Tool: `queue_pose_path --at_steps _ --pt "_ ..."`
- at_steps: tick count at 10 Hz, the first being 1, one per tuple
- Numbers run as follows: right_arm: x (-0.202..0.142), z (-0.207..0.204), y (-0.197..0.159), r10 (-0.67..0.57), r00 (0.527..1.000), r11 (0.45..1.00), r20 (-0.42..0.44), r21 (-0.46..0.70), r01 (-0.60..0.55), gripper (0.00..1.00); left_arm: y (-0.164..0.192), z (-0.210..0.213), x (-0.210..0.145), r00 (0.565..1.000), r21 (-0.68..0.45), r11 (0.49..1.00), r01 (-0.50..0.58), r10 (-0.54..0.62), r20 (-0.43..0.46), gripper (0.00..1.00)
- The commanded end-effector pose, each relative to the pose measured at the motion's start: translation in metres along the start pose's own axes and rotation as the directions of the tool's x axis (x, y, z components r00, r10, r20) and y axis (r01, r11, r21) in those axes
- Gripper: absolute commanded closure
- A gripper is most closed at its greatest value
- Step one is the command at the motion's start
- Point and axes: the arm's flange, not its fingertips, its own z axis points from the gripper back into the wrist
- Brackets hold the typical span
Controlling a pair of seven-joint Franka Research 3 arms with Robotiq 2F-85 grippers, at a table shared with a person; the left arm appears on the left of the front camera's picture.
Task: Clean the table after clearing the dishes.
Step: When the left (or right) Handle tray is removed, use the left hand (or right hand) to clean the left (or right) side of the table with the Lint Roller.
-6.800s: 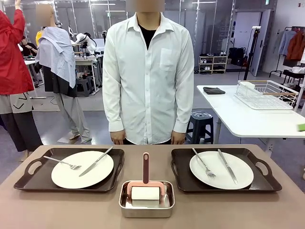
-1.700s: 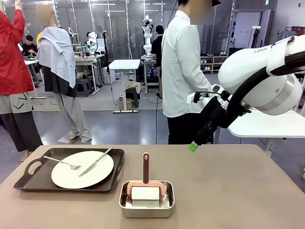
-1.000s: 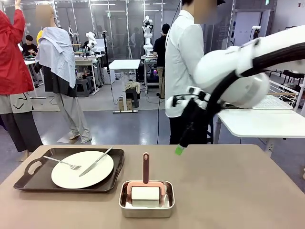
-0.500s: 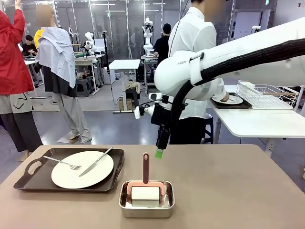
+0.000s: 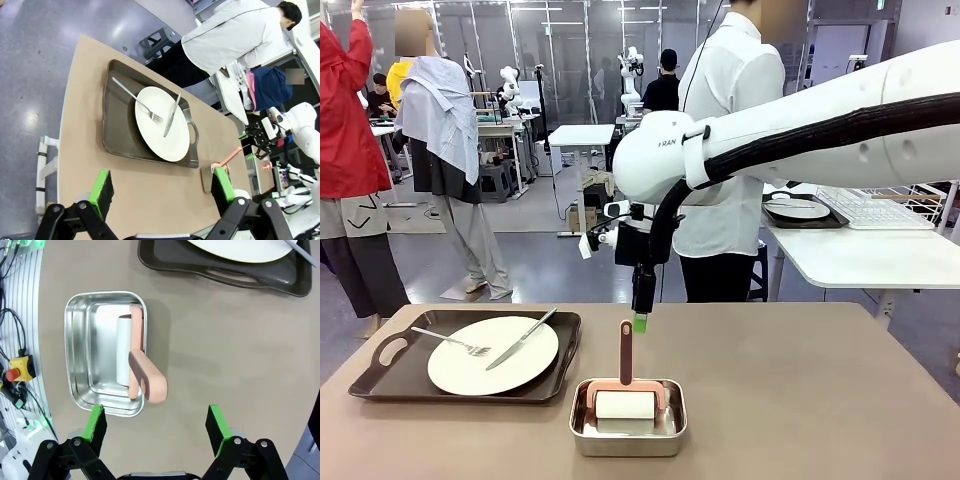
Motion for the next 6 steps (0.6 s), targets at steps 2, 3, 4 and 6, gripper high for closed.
queue_pose_path --at_steps 2,3,4,6 --pt "0.025 -0.006 -0.001 -0.006 0.997 0.999 -0.075 0.035 0.009 0.0 0.003 0.001 0.001 1.0 -0.024 0.999 0.024 -0.024 0.018 0.0" --pt "0.029 -0.012 -0.001 -0.016 0.995 0.999 -0.096 0.039 0.02 0.0 0.003 0.001 0.001 1.0 -0.024 0.999 0.024 -0.024 0.018 0.0" --pt "0.031 -0.019 -0.003 -0.028 0.993 0.998 -0.114 0.052 0.034 0.0 0.003 0.001 0.001 1.0 -0.024 0.999 0.024 -0.024 0.018 0.0" --pt "0.035 -0.037 -0.004 -0.045 0.989 0.995 -0.143 0.087 0.057 0.0 0.003 0.001 0.001 1.0 -0.024 0.999 0.024 -0.024 0.018 0.0"
